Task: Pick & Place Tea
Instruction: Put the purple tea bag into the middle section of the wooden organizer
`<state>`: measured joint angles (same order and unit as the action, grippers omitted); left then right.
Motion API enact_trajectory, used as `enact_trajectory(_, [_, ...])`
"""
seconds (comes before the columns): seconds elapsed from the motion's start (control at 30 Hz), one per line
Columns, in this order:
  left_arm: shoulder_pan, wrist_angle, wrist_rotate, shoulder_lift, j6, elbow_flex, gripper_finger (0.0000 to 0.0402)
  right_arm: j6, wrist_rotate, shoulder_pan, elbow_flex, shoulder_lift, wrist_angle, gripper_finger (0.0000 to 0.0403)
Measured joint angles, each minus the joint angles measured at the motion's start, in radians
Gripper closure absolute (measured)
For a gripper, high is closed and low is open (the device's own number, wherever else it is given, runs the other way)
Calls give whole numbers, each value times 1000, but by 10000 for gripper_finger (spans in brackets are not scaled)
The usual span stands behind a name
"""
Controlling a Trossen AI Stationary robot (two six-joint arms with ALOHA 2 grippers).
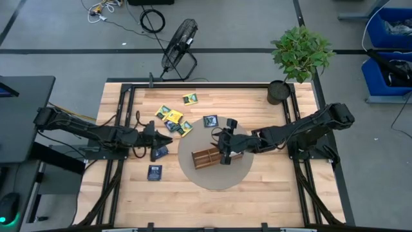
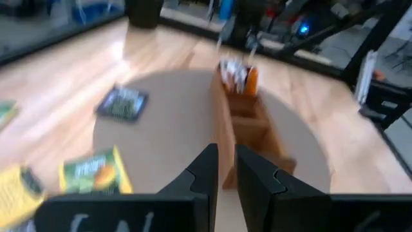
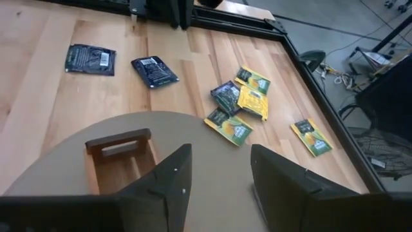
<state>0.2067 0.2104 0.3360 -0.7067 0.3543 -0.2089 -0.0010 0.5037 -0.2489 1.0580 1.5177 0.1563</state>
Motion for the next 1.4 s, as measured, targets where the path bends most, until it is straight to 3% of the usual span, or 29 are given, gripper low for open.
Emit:
enact_trajectory(0.2, [1,-157,-14,-25,130,0,348,-18,0,3,0,0,0,234])
enact_trajectory(0.4, [17,-167,-67,-115,212,-7,348,-22,0,16,0,1,12,234])
enact_trajectory(0.63, [74,-240,-40,-257,233,-119,348,-45,0,34,0,1,19,234])
enact_trajectory(0.93, [161,-686,27,-493,401,-339,349,-55,0,45,0,1,46,234])
enact_trajectory(1.17, [148,-628,19,-607,445,-363,349,-64,1,45,0,1,46,234])
enact_trajectory(1.4, [106,-609,25,-616,410,-364,349,-64,0,45,0,1,49,234])
